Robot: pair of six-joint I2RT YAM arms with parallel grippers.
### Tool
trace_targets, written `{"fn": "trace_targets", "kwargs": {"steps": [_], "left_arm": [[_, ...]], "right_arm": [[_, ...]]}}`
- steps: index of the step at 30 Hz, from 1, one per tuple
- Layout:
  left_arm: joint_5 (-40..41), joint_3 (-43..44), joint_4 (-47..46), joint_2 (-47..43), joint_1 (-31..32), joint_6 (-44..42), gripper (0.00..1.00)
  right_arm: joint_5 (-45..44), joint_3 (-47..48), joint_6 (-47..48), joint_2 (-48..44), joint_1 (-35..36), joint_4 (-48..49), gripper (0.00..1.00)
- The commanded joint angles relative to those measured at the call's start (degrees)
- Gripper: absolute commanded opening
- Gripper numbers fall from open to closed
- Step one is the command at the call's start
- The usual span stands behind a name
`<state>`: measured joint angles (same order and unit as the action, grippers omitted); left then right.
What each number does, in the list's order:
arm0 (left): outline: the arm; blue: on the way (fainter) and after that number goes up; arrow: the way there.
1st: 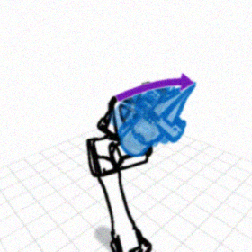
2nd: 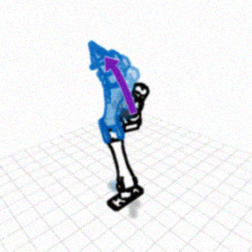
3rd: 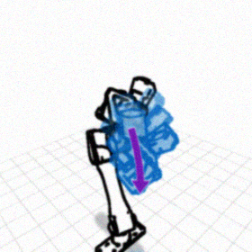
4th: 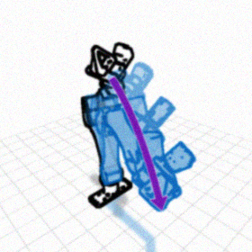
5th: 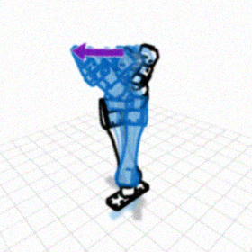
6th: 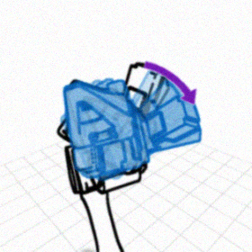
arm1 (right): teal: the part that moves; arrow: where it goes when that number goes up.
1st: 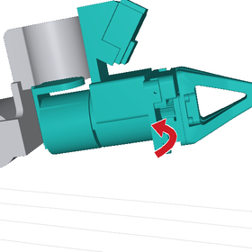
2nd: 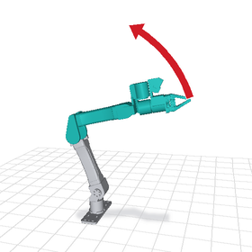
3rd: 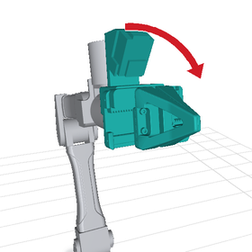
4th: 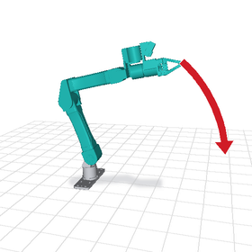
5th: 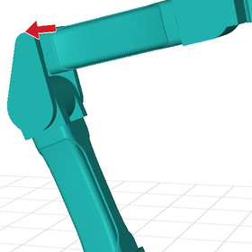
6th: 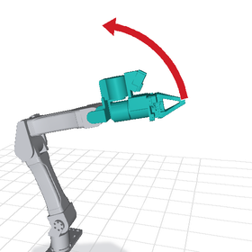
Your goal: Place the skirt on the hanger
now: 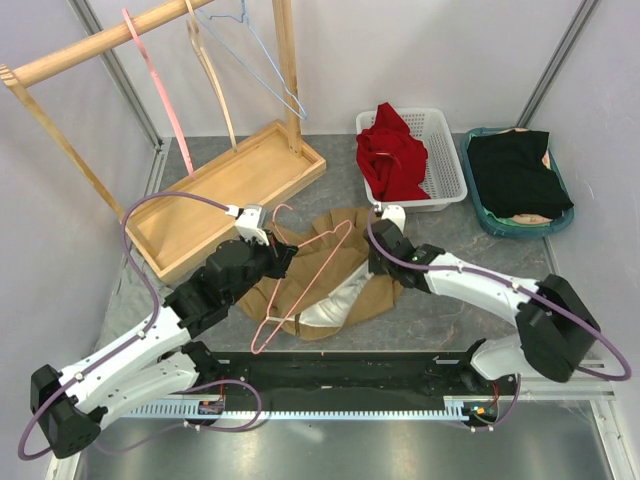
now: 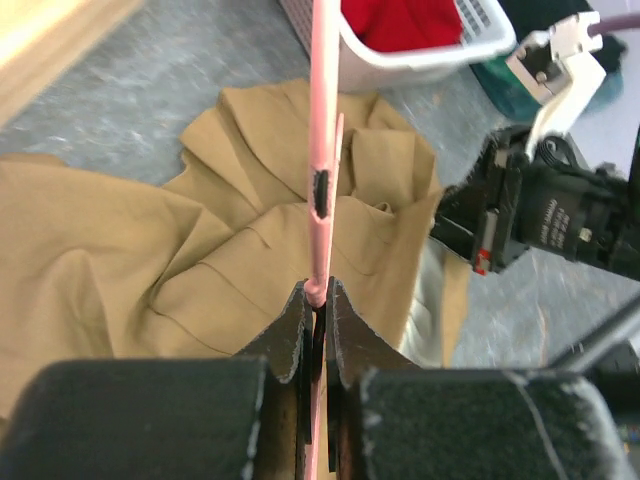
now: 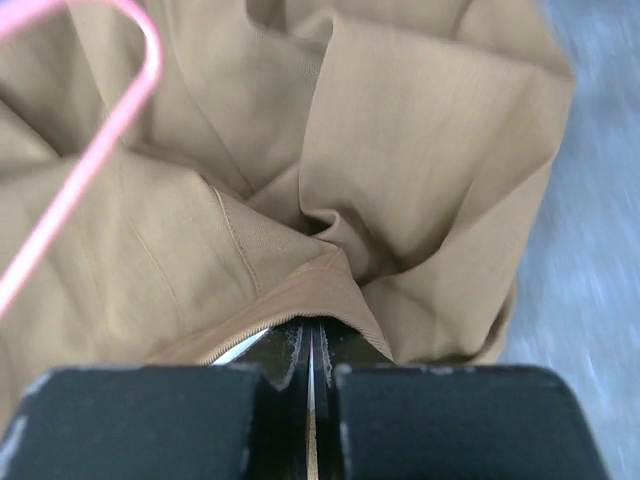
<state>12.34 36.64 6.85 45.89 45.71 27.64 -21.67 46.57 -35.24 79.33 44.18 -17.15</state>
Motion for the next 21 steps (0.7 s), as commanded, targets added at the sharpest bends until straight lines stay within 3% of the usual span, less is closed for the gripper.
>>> {"fn": "trace_targets", "kwargs": {"steps": [1, 8, 14, 21], "left_arm": [[6.03, -0.34, -6.40, -0.54, -0.19, 3.30, 0.02], [2.52, 1.32, -9.22, 4.82, -0.01, 1.81, 0.02], [1.20, 2.03, -10.72, 6.67, -0.01, 1.89, 0.02], [0.76, 2.99, -11.51, 7.37, 0.25, 1.63, 0.02]], "right_arm": [[6.90, 5.99, 9.31, 5.91, -3.49, 11.69, 0.00], [6.38, 4.24, 8.97, 3.65, -3.93, 7.93, 0.02], [6.03, 1.25, 8.09, -4.44, -3.84, 1.16, 0.23], [9.18, -0.95, 9.93, -8.05, -3.75, -0.43, 0.33]]}}
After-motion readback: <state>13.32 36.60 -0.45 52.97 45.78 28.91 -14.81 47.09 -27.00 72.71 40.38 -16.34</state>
